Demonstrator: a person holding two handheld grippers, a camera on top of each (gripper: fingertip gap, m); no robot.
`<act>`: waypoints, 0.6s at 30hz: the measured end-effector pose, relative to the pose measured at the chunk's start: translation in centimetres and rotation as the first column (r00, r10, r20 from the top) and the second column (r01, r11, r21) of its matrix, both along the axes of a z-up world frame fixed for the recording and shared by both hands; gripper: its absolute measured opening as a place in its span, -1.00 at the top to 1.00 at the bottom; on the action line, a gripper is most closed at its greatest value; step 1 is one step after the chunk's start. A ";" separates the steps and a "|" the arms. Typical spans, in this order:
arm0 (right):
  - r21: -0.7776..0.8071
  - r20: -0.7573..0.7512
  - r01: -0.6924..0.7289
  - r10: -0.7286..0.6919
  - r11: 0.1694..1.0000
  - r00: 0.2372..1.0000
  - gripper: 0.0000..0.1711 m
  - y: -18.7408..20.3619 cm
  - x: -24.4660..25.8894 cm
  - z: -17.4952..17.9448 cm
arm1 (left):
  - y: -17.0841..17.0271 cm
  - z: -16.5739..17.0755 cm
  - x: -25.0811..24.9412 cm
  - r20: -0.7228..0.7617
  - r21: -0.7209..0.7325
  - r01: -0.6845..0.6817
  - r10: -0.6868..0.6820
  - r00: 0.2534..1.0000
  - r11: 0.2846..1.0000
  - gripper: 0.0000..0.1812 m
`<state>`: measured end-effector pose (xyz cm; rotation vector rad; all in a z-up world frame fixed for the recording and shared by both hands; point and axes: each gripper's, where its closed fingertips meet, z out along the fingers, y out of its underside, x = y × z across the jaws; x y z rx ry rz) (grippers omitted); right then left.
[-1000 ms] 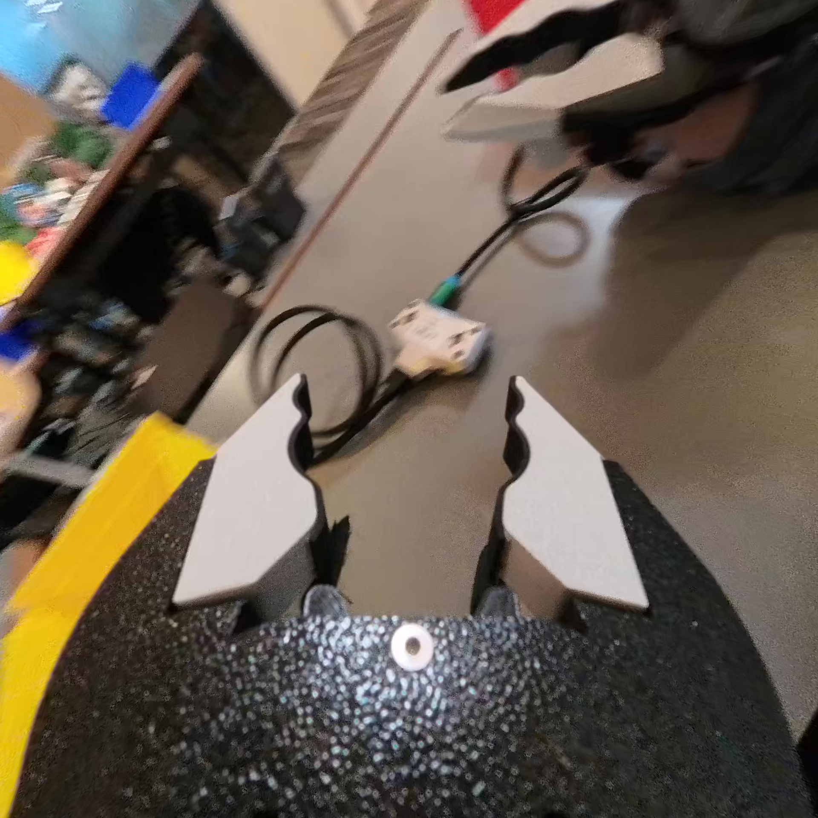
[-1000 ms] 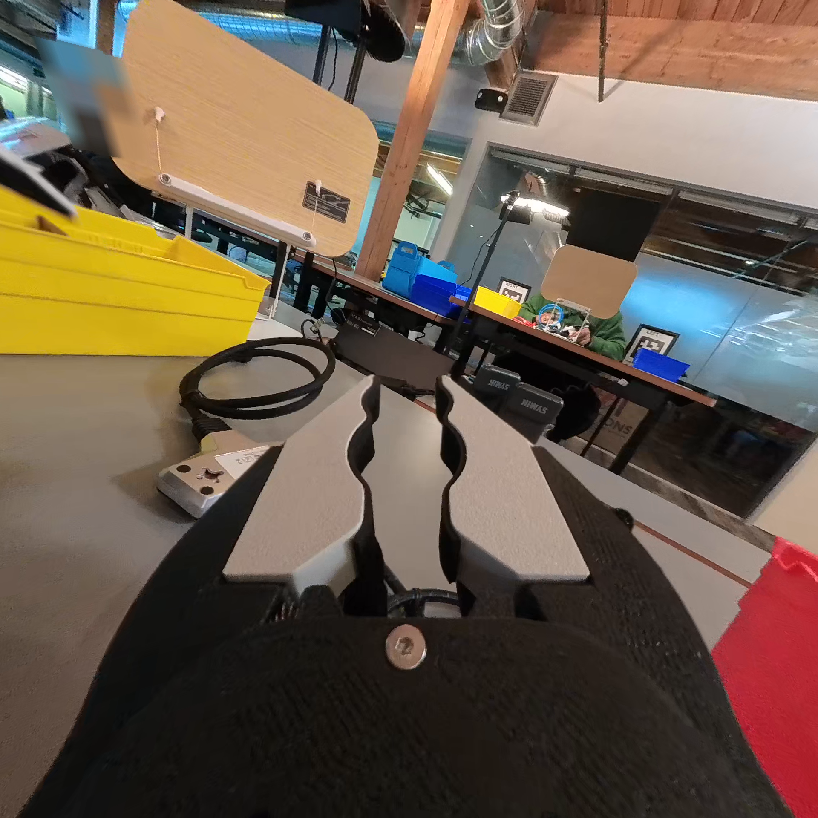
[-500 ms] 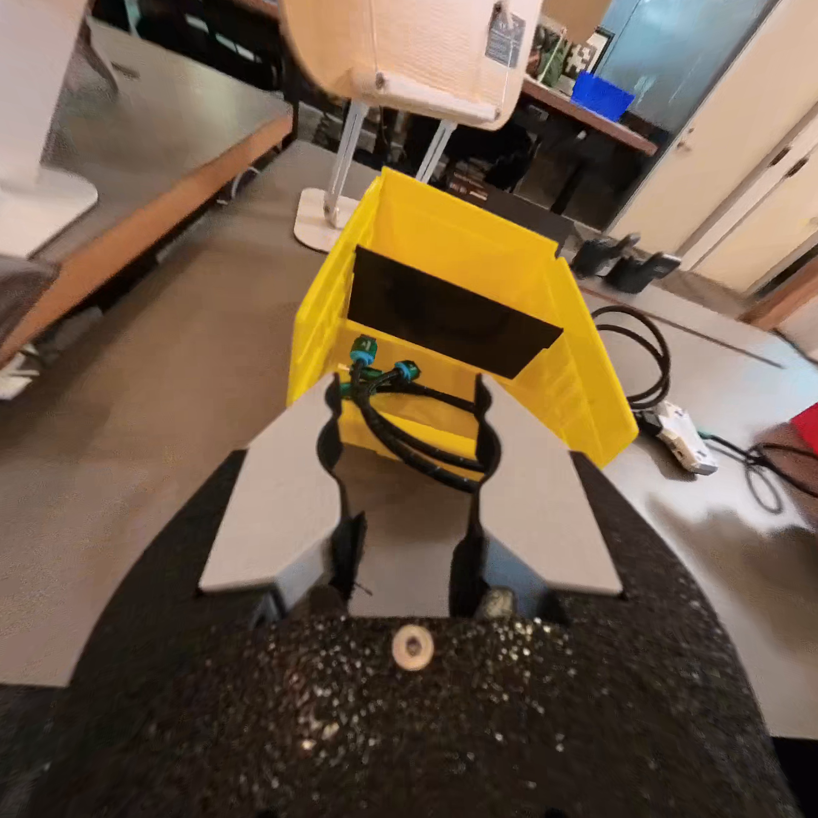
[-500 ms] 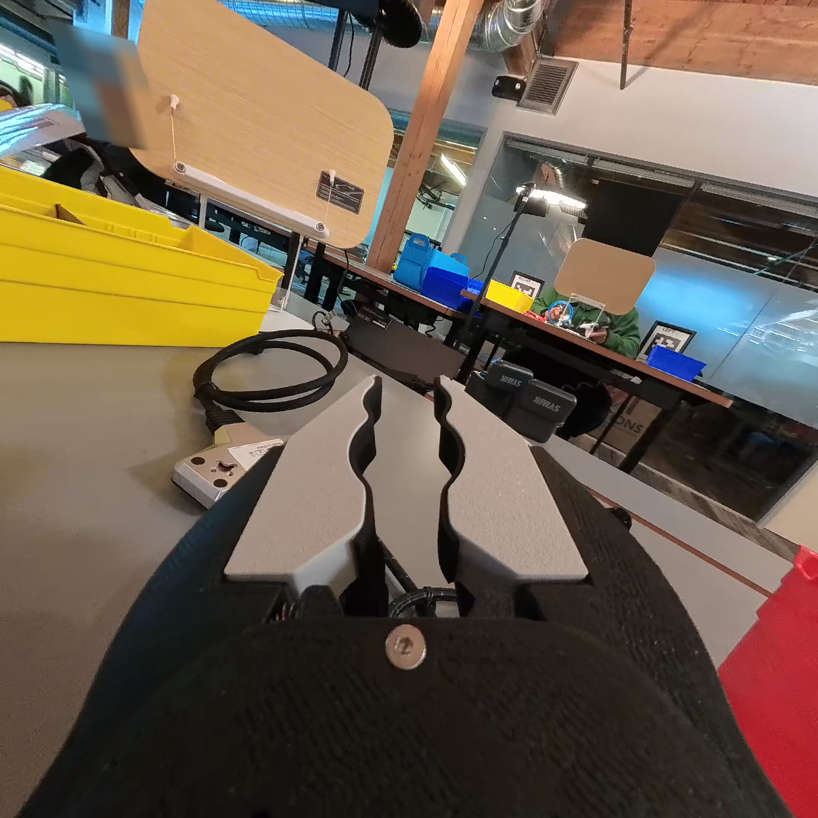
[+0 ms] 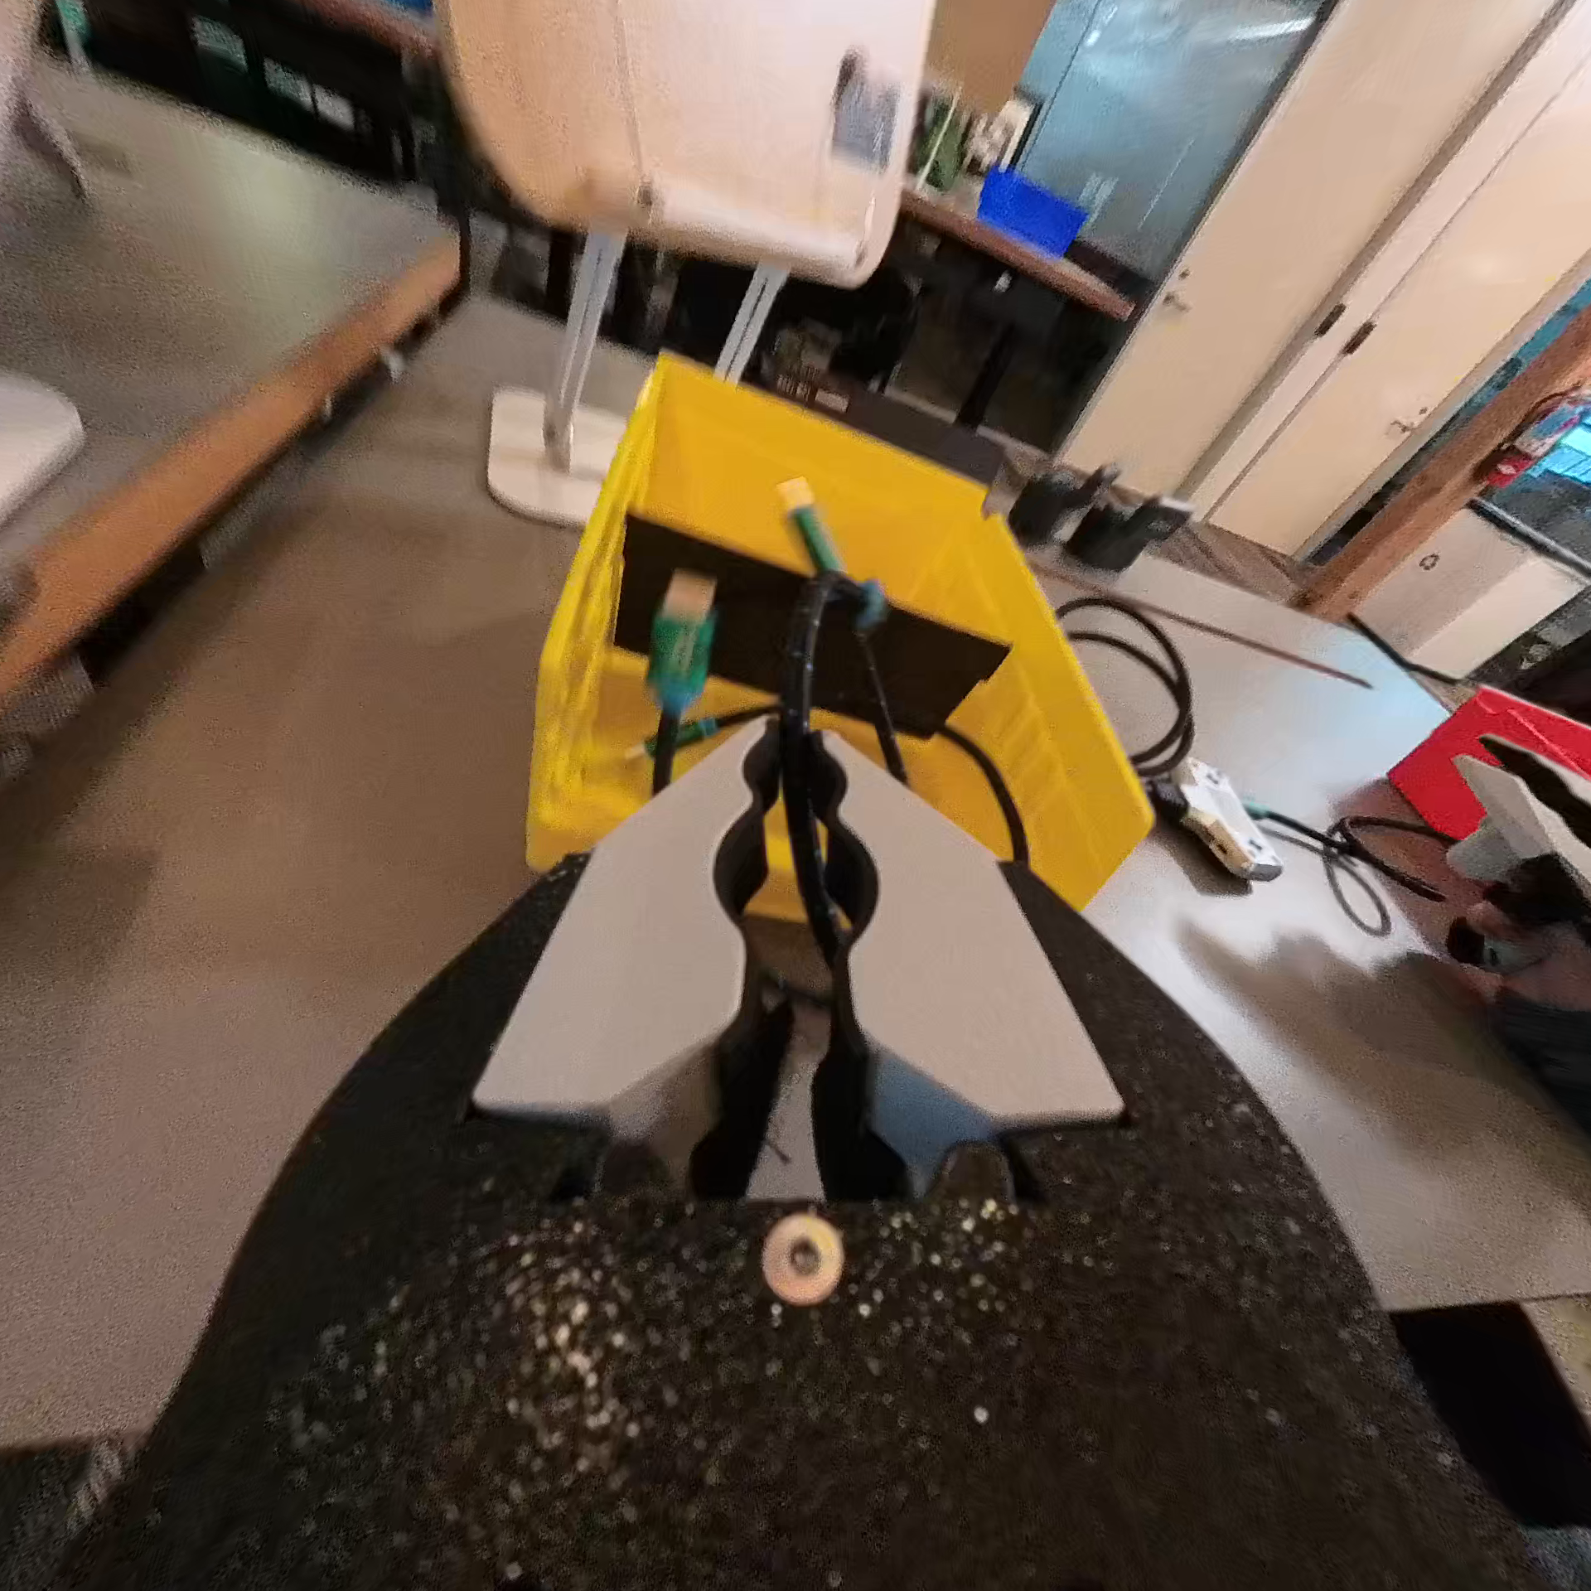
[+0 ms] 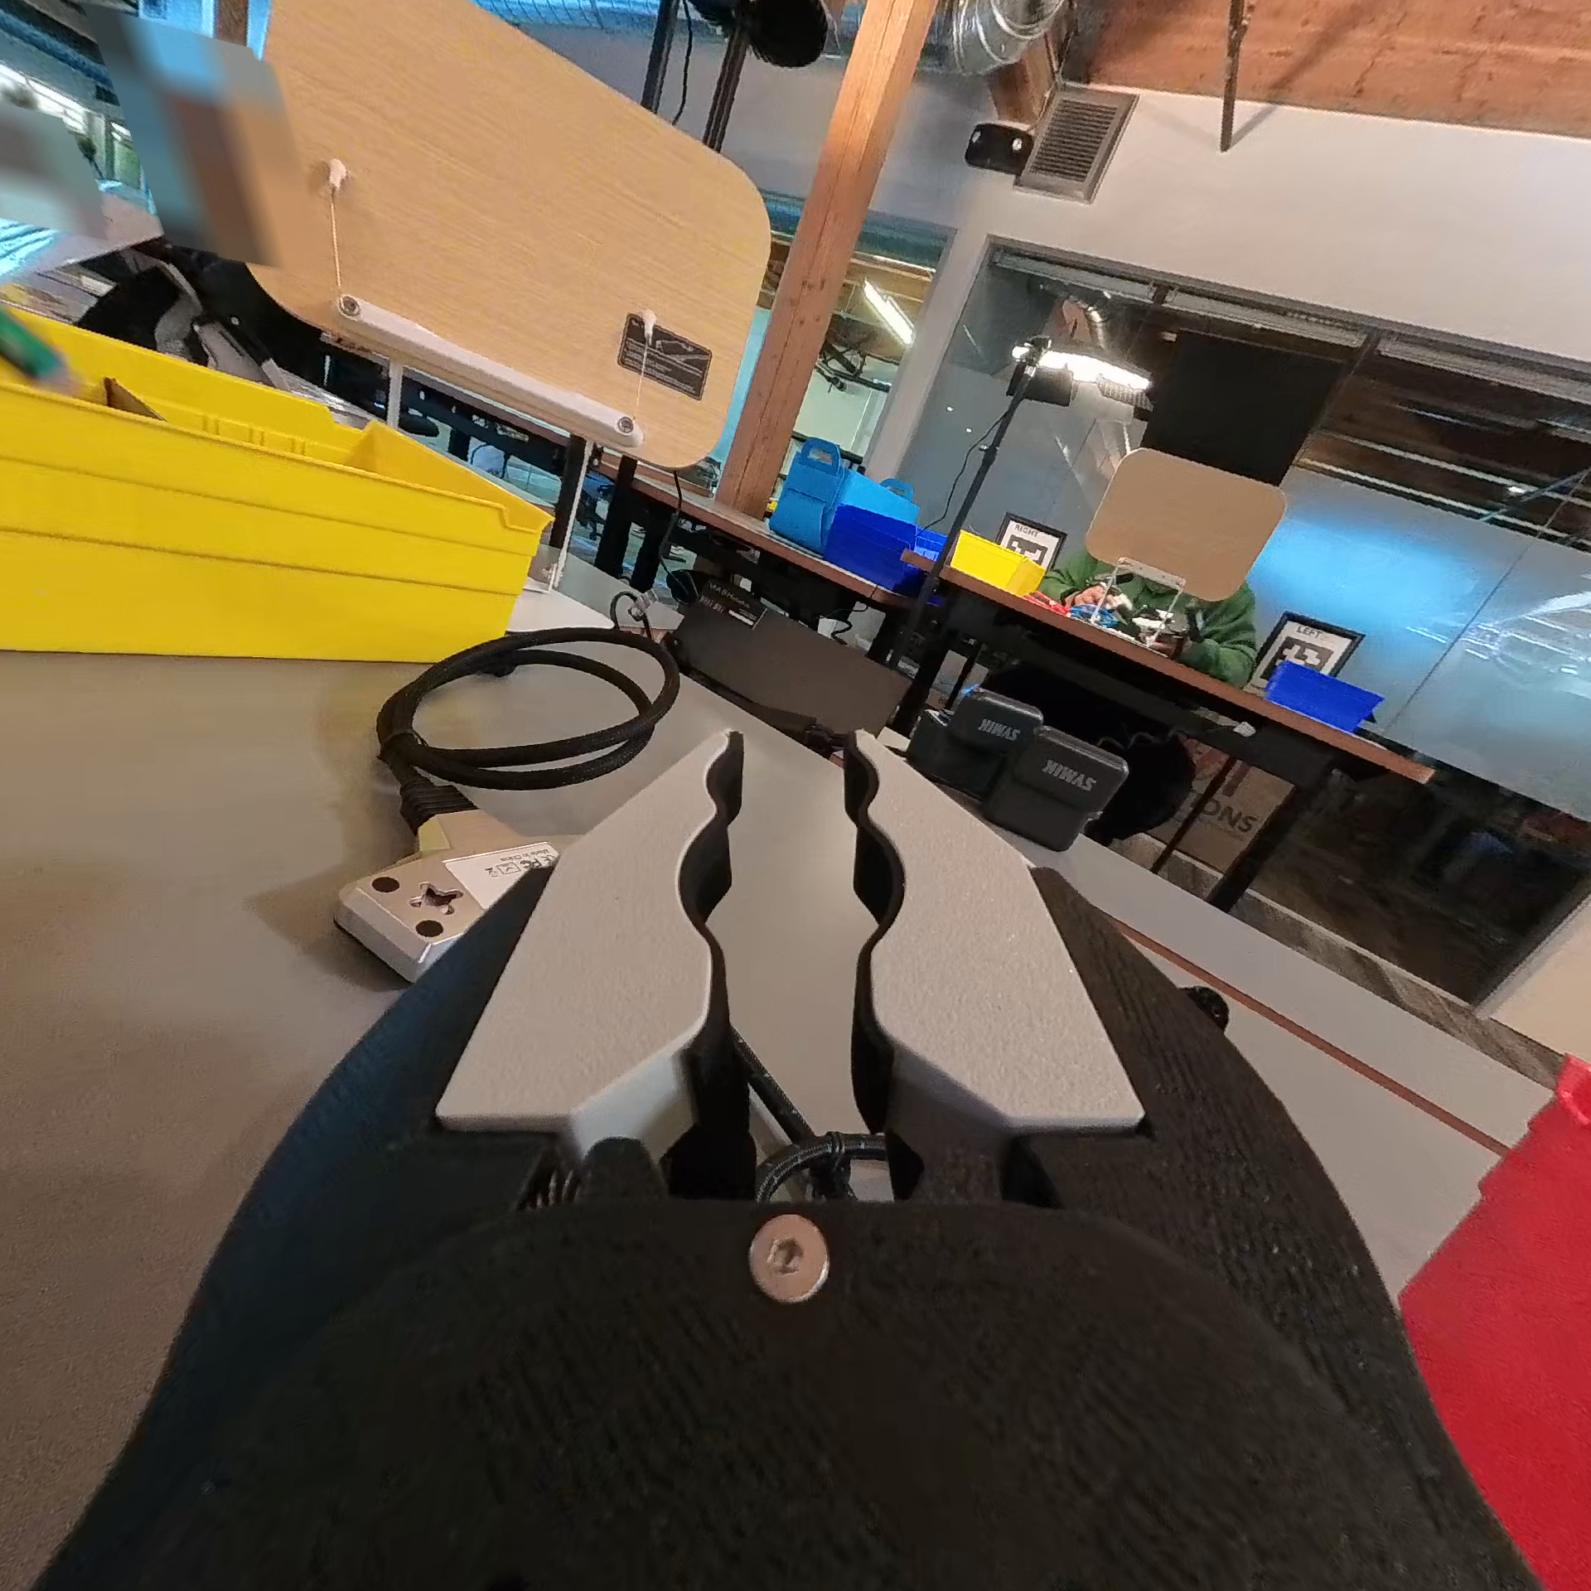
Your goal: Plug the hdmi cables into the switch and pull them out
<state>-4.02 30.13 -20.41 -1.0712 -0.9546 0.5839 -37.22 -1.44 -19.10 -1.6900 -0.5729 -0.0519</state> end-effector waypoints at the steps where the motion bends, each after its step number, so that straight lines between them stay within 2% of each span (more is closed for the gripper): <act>1: 0.001 0.001 -0.001 0.001 1.000 1.000 0.75 0.0 0.0 0.0 | 0.1 1.3 0.1 -0.043 0.018 0.006 -0.006 0.999 1.000 0.97; 7: 0.005 0.006 -0.002 0.002 1.000 1.000 0.75 -0.1 -0.1 0.0 | 1.8 7.2 1.2 -0.351 0.021 0.003 0.005 0.936 1.000 0.97; 11: 0.004 0.008 0.000 0.000 1.000 1.000 0.75 0.0 0.0 -0.1 | 3.2 12.4 3.6 -0.522 0.138 0.047 0.033 0.852 0.989 0.96; 15: 0.003 0.004 0.003 -0.003 1.000 1.000 0.75 0.1 0.0 0.0 | 5.3 16.6 7.9 -0.587 0.249 0.195 -0.012 0.810 0.949 0.97; 18: 0.001 -0.001 0.005 -0.005 1.000 1.000 0.75 0.2 0.1 0.0 | 7.6 17.2 12.1 -0.605 0.273 0.331 -0.107 0.789 0.903 0.97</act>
